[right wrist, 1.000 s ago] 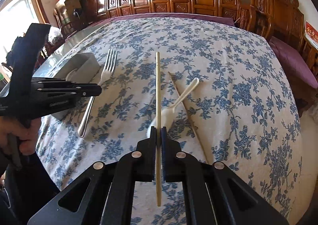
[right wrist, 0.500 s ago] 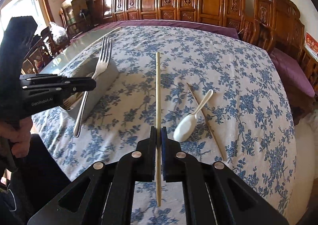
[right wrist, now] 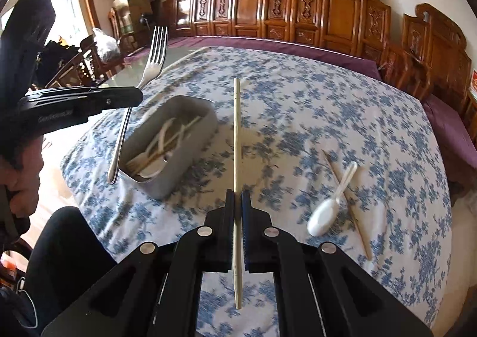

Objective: Organize utensils
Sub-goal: 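Carry the metal fork over the grey tray with the left tool, then lower the metal fork into the tray and open the left tool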

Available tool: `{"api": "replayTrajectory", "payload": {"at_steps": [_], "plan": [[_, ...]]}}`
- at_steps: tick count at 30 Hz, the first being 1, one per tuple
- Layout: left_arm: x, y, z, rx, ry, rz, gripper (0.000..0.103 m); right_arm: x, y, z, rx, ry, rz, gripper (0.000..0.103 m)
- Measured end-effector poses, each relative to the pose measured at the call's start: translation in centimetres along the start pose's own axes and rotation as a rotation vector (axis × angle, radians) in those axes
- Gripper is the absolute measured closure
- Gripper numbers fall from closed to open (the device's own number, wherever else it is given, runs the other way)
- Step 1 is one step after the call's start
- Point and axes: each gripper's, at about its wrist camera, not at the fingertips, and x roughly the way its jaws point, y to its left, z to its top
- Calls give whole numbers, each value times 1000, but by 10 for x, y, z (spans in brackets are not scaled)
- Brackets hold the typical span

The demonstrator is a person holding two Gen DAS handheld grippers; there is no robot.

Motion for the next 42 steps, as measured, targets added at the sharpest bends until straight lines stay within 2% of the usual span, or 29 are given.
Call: {"api": "replayTrajectory", "payload": {"at_steps": [6,16,25,42], "plan": [[7,33,4,-29,2,38,97,14,13,8,-5,1,26,97],[52,70,-8,-64,67,73,97,39,13,8,2,29,51,97],[86,83,-21,-78,129,84,97,55,9,7,9,52,62,97],[131,96,-29,-95,193,105,97,77,2,4,29,86,75,97]]}}
